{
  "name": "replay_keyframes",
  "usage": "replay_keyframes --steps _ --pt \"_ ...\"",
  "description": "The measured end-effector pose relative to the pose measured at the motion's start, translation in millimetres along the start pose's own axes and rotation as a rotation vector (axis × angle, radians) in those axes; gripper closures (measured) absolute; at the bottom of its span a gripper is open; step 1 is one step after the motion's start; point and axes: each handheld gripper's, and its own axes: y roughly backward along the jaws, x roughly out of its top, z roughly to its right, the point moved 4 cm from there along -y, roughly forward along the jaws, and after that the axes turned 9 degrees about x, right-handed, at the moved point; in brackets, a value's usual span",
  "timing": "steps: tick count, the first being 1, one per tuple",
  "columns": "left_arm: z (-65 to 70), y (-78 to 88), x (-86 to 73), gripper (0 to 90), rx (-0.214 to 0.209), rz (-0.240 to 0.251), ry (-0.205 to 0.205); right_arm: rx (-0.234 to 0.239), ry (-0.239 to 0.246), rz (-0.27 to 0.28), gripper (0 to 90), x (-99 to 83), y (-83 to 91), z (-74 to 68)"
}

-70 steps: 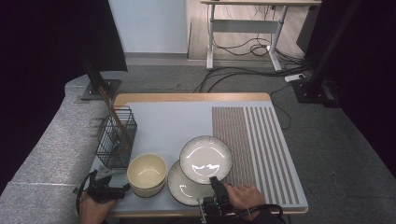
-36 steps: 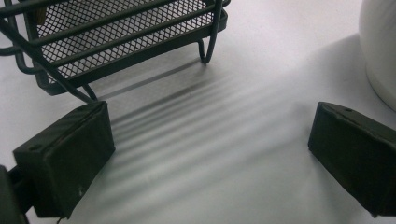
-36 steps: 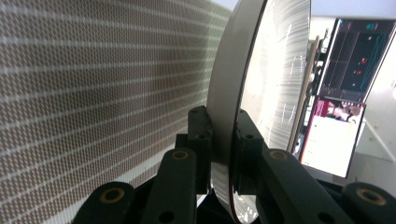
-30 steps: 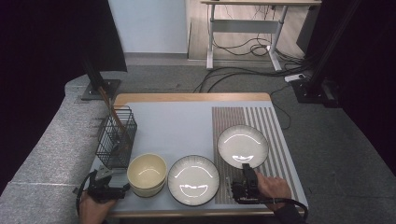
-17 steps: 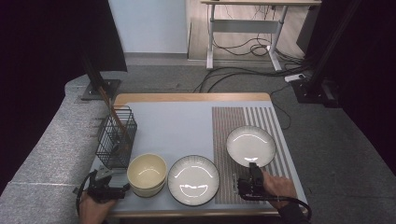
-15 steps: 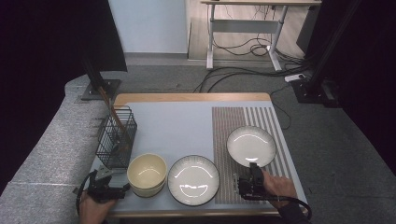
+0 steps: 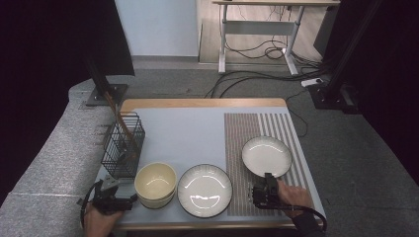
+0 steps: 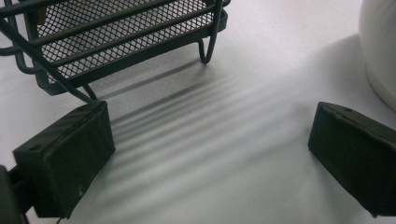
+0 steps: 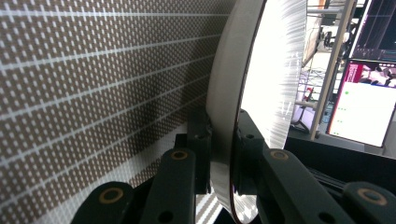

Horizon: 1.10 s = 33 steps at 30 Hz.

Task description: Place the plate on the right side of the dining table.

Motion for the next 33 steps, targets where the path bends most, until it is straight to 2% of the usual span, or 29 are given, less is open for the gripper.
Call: replay_keyframes --steps 8,33 --pt "0.0 0.0 0.0 0.0 0.000 0.000 0.000 0.015 -0.010 0.013 80.8 3.0 -7.4 -3.5" --pt "0.0 0.0 -0.1 0.0 0.000 0.000 0.000 0.029 -0.027 0.034 81.0 3.5 -6.0 -8.5"
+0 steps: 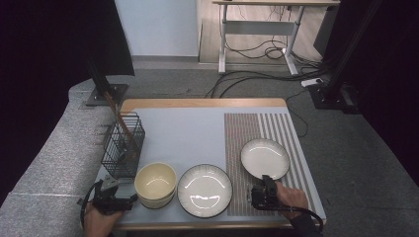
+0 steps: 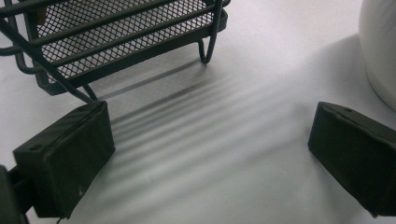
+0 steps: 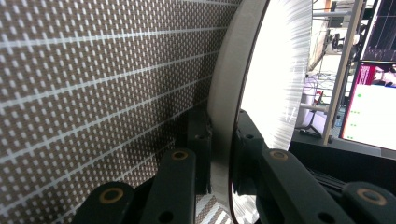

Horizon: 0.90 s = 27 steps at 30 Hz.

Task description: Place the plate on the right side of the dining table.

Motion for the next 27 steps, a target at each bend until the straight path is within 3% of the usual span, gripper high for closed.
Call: replay_keyframes --steps 5,11,21,27 --pt "0.0 0.0 0.0 0.0 0.000 0.000 0.000 0.003 0.005 0.001 80.2 0.2 -0.2 0.2" --pt "0.0 0.0 0.0 0.0 0.000 0.000 0.000 0.004 -0.010 0.006 59.9 1.7 7.4 8.0" --pt "0.0 0.0 0.0 0.0 0.000 0.000 0.000 0.032 -0.049 0.046 48.4 -1.7 20.0 15.4" --pt "0.0 0.0 0.0 0.0 0.000 0.000 0.000 0.073 -0.123 0.096 37.5 -10.3 31.0 22.0"
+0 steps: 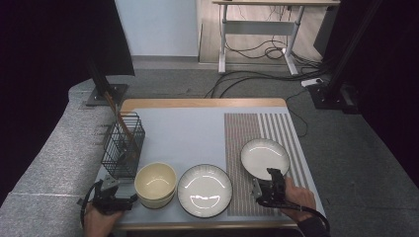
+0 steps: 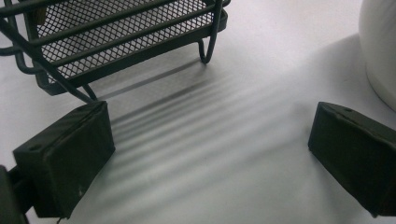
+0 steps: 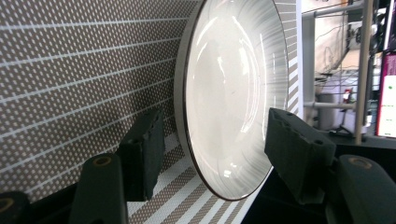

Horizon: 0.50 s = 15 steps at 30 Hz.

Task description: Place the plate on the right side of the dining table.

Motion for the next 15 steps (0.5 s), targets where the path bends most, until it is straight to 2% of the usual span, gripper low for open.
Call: replay_keyframes --steps 2,4,12,15 --pt "0.0 0.0 0.0 0.0 0.000 0.000 0.000 0.005 -0.013 0.005 35.8 -1.0 1.6 0.9" --pt "0.0 0.0 0.0 0.0 0.000 0.000 0.000 0.038 -0.053 0.041 30.8 -3.7 6.3 5.1" --pt "0.1 0.1 -0.1 0.0 0.000 0.000 0.000 0.105 -0.249 0.172 21.8 -11.4 19.8 16.9" --pt "0.1 0.1 -0.1 0.0 0.001 0.001 0.000 0.134 -0.342 0.214 18.7 -15.6 22.5 19.1"
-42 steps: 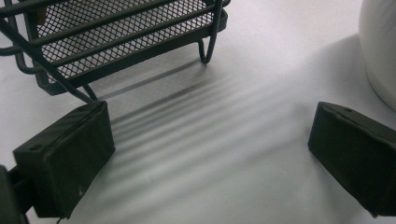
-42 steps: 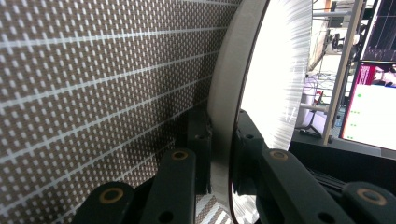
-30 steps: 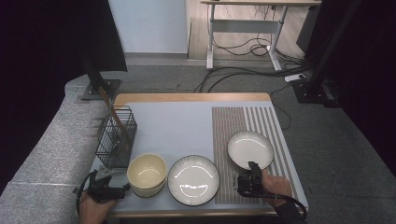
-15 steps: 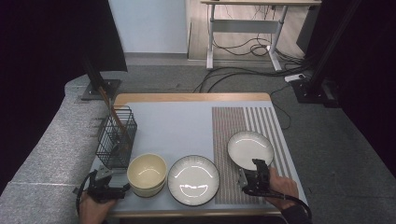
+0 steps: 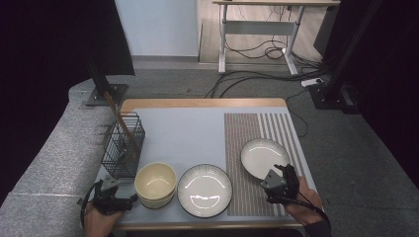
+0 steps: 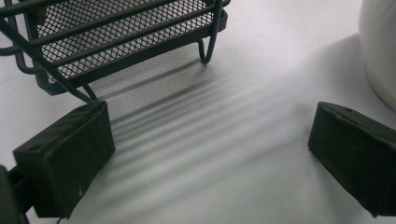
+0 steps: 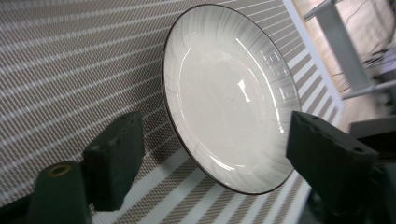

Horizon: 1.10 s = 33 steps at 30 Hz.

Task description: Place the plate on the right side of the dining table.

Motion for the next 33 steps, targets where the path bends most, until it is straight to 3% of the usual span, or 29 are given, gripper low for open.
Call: replay_keyframes --steps 3,9,14,20,28,33 --pt "0.0 0.0 0.0 0.0 0.000 0.000 0.000 0.052 -0.110 0.051 15.4 -5.3 0.8 2.5" --pt "0.0 0.0 0.0 0.0 0.001 0.001 0.000 0.088 -0.265 0.126 13.8 -15.7 -1.7 3.9" --pt "0.1 0.0 0.0 0.0 0.001 0.001 0.000 0.080 -0.343 0.137 12.2 -25.7 -6.6 2.2" --pt "0.1 0.0 -0.1 0.0 0.002 0.001 0.001 0.081 -0.481 0.160 6.5 -38.0 -13.6 0.0" --pt "0.1 0.0 0.0 0.0 0.001 0.001 0.000 0.097 -0.605 0.121 0.1 -54.8 -27.6 -5.9" --pt "0.1 0.0 0.0 0.0 0.002 0.001 0.000 0.106 -0.644 0.117 0.1 -62.3 -37.1 -7.6"
